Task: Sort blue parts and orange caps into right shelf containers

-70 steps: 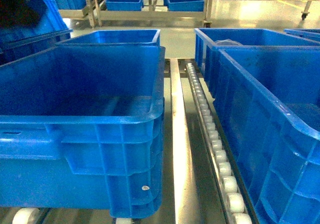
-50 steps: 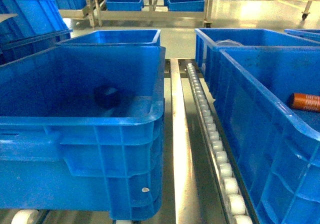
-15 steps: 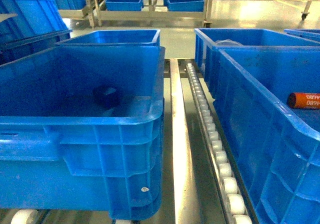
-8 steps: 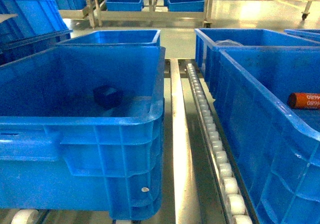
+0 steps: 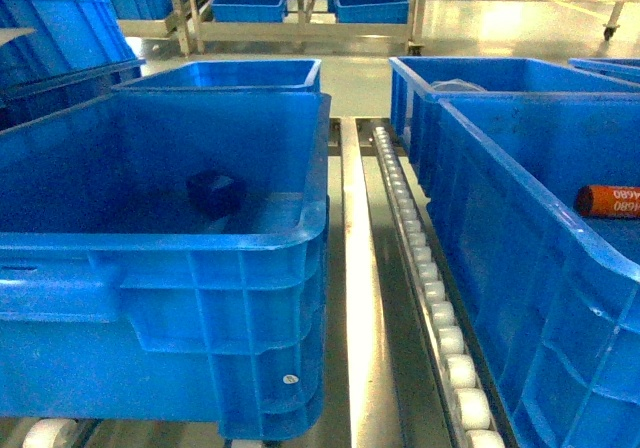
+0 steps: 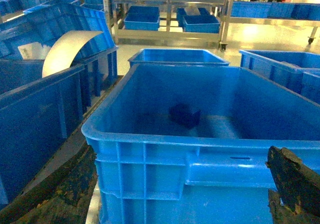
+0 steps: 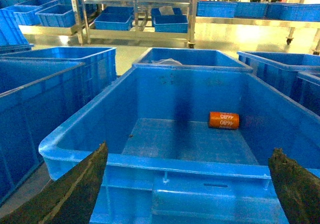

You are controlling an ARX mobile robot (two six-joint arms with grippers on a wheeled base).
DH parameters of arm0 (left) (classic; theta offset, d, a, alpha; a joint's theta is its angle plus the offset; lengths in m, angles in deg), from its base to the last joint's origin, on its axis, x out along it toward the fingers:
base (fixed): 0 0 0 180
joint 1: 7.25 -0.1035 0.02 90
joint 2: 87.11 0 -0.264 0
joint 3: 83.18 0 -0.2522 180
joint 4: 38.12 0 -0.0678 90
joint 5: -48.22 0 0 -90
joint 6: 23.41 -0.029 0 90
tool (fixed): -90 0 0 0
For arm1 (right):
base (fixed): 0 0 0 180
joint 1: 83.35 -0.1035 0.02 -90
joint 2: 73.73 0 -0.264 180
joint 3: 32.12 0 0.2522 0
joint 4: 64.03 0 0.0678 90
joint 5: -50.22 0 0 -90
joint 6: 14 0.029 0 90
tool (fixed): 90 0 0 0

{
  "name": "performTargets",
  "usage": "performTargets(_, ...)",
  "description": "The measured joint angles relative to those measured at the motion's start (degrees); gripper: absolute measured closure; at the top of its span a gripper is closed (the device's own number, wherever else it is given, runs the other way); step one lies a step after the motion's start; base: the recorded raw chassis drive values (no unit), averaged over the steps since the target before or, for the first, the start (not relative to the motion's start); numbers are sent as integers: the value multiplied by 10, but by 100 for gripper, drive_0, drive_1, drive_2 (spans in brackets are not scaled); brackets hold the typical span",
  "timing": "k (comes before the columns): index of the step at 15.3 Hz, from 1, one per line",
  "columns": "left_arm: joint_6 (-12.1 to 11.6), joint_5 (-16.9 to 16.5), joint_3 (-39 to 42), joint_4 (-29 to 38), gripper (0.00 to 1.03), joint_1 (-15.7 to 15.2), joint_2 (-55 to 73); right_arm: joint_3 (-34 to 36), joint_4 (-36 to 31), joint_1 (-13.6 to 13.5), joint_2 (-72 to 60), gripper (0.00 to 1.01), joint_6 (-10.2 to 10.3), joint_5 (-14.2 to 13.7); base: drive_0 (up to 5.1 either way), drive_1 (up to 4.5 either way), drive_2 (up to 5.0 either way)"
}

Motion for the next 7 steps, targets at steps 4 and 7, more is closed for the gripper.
performTargets(4, 0, 0, 0, 0, 5, 0, 0, 0, 0, 0, 0, 3, 0, 0, 0, 0, 0)
performTargets(7, 0, 0, 0, 0, 5, 0, 0, 0, 0, 0, 0, 3, 0, 0, 0, 0, 0)
